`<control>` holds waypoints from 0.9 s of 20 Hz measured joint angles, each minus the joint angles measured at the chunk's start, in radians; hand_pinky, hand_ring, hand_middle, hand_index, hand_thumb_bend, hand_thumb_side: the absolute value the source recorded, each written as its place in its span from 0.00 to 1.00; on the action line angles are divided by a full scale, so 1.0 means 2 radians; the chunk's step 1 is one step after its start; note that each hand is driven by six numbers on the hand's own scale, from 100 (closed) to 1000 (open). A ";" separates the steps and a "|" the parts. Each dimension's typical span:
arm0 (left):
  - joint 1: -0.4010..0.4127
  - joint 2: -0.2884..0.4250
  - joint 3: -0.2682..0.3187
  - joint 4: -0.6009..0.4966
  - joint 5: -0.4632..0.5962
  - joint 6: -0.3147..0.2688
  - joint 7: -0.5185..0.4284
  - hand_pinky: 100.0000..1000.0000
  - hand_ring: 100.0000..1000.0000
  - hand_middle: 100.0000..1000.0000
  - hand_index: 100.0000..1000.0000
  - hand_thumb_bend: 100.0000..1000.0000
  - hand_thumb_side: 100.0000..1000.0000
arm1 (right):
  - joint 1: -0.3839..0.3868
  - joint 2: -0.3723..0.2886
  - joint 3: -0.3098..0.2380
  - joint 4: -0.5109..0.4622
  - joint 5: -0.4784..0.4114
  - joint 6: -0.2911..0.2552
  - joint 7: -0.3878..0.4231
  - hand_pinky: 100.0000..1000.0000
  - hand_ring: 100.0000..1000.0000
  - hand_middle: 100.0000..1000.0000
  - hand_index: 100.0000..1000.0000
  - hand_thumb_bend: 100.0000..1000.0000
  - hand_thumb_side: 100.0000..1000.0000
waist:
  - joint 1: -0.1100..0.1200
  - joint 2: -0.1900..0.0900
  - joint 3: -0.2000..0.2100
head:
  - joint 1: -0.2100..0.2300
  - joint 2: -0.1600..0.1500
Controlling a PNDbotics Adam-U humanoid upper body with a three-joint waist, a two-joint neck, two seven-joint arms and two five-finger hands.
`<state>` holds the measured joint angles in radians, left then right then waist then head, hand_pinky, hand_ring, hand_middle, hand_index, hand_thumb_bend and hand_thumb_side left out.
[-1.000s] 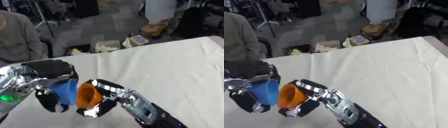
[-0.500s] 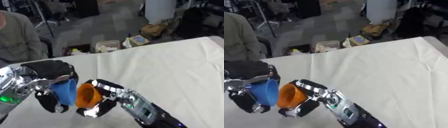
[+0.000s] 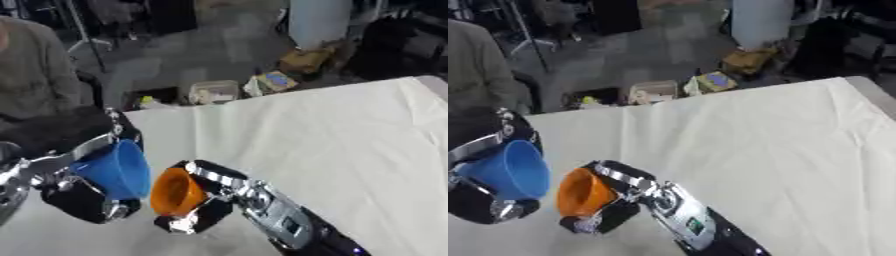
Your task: Pour the contents of one cup into another cup.
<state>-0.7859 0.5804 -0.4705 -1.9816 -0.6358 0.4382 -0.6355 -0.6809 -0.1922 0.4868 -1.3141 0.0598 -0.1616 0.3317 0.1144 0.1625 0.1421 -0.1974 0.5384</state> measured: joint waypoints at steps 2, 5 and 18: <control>0.016 -0.001 0.011 0.000 0.017 0.009 0.032 0.10 0.07 0.05 0.37 0.40 0.00 | 0.000 -0.003 -0.003 0.015 0.022 -0.012 -0.009 0.33 0.46 0.34 0.55 0.28 0.08 | -0.003 0.000 0.001 | -0.001 0.000; 0.038 -0.001 0.025 -0.001 0.040 0.019 0.079 0.10 0.07 0.04 0.36 0.42 0.00 | 0.000 -0.007 -0.010 0.041 0.062 -0.035 -0.027 0.37 0.51 0.38 0.58 0.31 0.09 | -0.008 0.001 0.003 | -0.003 0.000; 0.116 -0.030 0.048 -0.001 0.142 0.049 0.248 0.10 0.06 0.02 0.35 0.49 0.00 | 0.002 -0.011 -0.039 0.106 0.198 -0.097 -0.086 0.63 0.74 0.73 0.81 0.48 0.30 | -0.016 0.002 0.003 | -0.003 0.000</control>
<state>-0.5543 0.5197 -0.3747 -1.9828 -0.3528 0.5361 -0.1395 -0.6769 -0.2147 0.4084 -1.1013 0.4554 -0.3554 0.1595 0.0830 0.1667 0.1477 -0.2037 0.5387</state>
